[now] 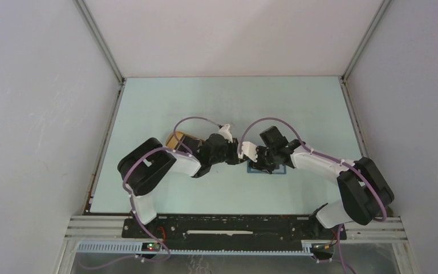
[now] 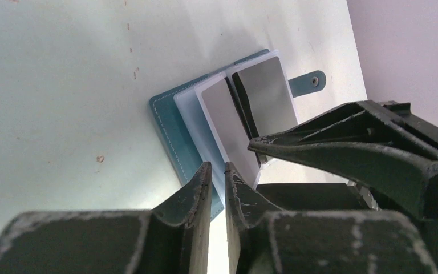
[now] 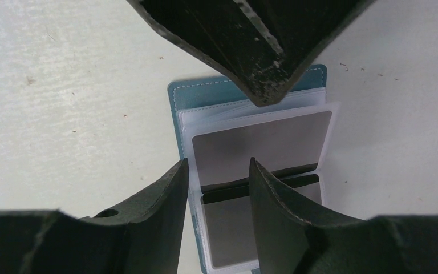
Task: Put the credit cards into the card holder
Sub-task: Turn over the card slot in the card holder.
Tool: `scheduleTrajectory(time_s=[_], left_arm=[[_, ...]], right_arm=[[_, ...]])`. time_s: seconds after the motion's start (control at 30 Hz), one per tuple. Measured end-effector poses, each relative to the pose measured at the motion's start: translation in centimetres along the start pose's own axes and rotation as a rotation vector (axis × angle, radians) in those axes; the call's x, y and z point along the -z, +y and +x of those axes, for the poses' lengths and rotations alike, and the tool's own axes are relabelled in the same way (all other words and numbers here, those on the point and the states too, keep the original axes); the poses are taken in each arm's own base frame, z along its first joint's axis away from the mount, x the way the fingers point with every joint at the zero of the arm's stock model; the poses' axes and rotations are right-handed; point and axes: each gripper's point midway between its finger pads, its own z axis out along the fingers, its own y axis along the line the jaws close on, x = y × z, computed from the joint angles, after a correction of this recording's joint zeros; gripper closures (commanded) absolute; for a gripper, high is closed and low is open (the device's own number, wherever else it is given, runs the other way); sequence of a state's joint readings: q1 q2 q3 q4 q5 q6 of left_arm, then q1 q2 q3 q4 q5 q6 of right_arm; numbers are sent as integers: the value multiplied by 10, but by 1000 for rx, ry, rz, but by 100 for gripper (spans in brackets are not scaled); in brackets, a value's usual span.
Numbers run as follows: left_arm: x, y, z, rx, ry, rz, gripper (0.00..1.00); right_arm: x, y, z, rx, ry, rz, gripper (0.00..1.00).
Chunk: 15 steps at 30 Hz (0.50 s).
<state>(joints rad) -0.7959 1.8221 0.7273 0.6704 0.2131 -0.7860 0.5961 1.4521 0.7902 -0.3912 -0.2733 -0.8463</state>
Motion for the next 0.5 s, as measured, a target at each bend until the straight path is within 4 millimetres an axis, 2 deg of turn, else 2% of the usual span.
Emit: scheduleTrajectory(time_s=[0.27, 0.5], left_arm=[[-13, -8, -16, -7, -15, -10, 81], [-16, 5, -21, -23, -20, -94, 85]], right_arm=[[0, 0, 0, 0, 0, 0, 49], [0, 0, 0, -1, 0, 0, 50]])
